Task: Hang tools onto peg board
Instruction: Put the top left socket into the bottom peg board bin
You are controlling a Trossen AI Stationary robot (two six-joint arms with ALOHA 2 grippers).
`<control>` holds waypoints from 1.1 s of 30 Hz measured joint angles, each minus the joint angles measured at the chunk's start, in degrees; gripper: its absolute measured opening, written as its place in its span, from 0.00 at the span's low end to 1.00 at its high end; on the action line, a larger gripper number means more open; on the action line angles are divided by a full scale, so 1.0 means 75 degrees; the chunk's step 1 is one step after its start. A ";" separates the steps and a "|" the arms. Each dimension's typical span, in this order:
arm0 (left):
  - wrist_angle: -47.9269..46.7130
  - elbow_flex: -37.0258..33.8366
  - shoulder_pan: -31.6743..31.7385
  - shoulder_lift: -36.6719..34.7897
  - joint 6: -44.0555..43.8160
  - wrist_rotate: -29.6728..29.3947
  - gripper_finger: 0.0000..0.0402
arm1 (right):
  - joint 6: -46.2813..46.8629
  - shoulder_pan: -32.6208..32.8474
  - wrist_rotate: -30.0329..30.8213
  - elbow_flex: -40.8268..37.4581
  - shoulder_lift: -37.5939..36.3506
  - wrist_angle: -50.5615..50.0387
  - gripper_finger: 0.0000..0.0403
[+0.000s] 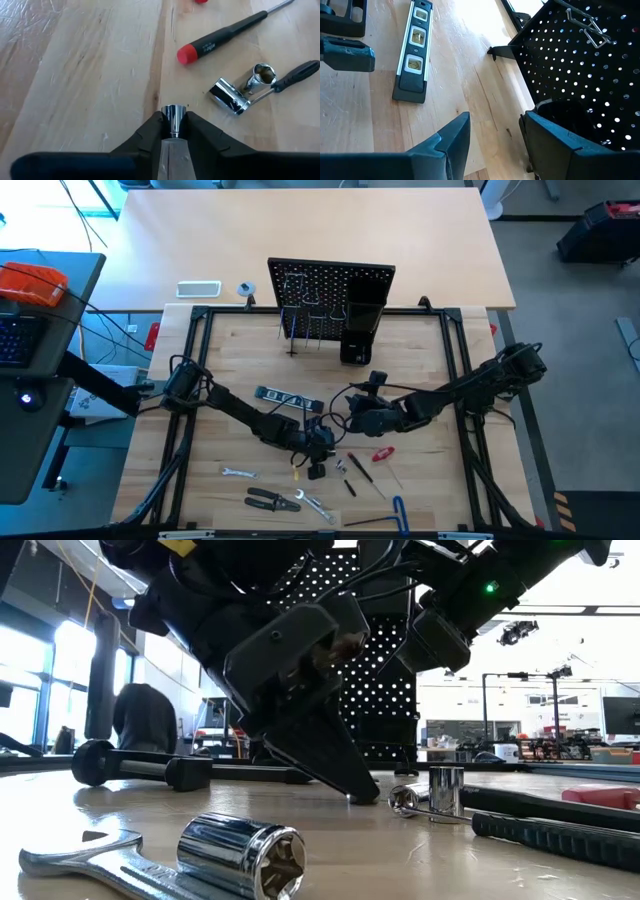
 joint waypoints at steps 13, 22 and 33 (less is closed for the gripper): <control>0.0209 -0.0042 0.0120 -0.0084 0.0668 0.0227 0.15 | -0.0008 0.0211 0.0624 0.0000 0.0000 -0.0025 0.45; 0.0250 -0.0050 0.0367 -0.0617 0.1086 0.0469 0.14 | -0.0207 0.0678 0.1576 0.0000 -0.0128 -0.0078 0.45; 0.0131 -0.0047 0.0714 -0.1869 0.1714 0.0614 0.13 | -0.0478 0.1349 0.2229 -0.0003 -0.0530 -0.0175 0.45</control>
